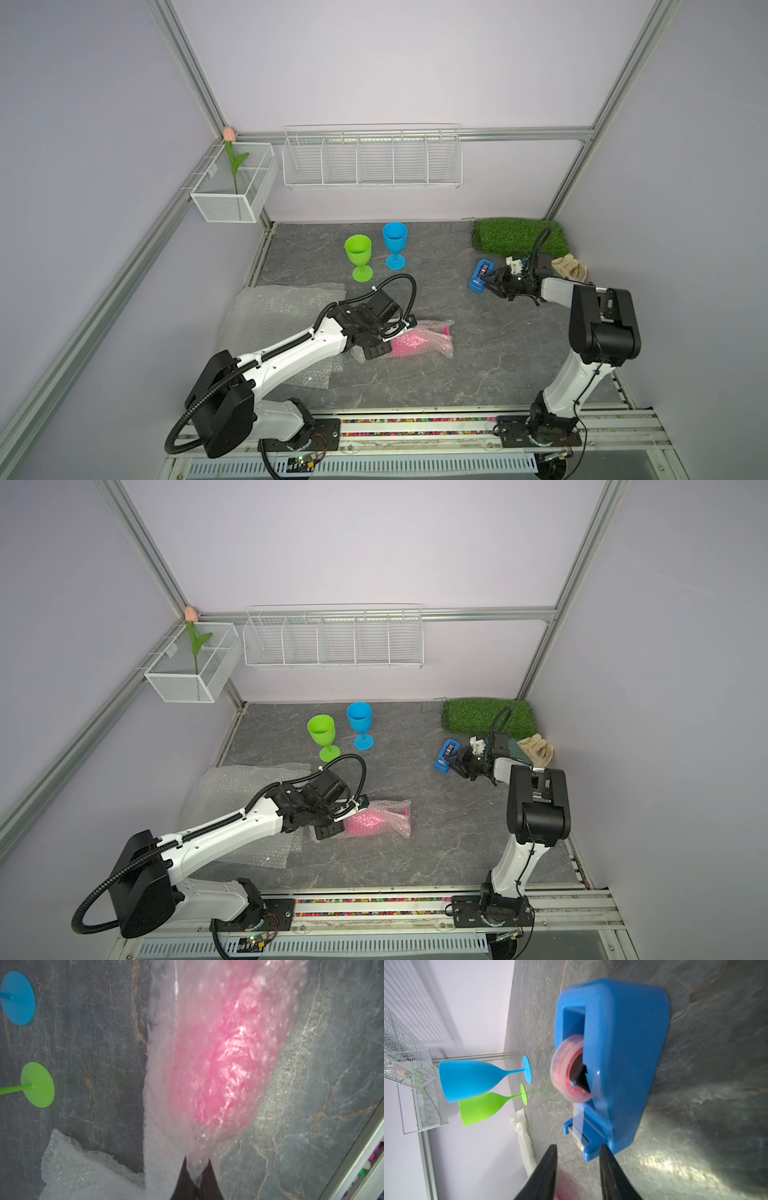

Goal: Wrap wine glasses in bubble wrap
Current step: Pull the tape from the tape cutter.

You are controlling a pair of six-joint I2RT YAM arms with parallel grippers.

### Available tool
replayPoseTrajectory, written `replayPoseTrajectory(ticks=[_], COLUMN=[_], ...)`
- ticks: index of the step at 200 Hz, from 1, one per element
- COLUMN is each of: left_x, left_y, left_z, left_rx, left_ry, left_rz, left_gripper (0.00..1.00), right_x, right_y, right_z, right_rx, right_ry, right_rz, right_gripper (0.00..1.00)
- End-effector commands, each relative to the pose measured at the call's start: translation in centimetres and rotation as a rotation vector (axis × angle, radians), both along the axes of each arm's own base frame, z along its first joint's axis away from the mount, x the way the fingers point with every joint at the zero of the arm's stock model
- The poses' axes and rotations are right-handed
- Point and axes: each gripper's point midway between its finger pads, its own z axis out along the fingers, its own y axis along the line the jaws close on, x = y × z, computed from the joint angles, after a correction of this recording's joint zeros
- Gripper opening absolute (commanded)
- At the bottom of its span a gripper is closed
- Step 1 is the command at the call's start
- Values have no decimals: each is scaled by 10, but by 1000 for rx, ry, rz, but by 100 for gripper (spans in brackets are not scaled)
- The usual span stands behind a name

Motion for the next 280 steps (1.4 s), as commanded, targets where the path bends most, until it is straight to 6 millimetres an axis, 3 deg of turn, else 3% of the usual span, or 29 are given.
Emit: replayPoseTrajectory(ticks=[1, 66, 112, 130, 206, 254, 258, 280], left_x=[-6, -8, -10, -10, -12, -12, -12, -12], left_y=[0, -1, -3, -3, -2, -1, -1, -2], left_z=[0, -5, -5, -7, -9, -8, -8, -9], left_rx=[-6, 1, -10, -7, -2, 2, 2, 1], left_ry=[11, 33, 44, 49, 60, 61, 62, 62], left_rz=[-28, -29, -34, -35, -27, -27, -25, -25], left_gripper=[0, 0, 0, 0, 0, 0, 0, 0], right_x=[12, 21, 23, 24, 25, 10, 1, -15], right_y=[2, 7, 9, 10, 14, 27, 30, 40], right_z=[1, -13, -15, -9, 38, 56, 49, 50], right_rx=[47, 112, 153, 174, 230, 246, 248, 244], right_ry=[-20, -6, -8, -22, -81, -88, -63, -48], right_rz=[-4, -21, -45, -51, -78, -77, -78, -68], right_gripper=[34, 28, 15, 7, 7, 7, 7, 7])
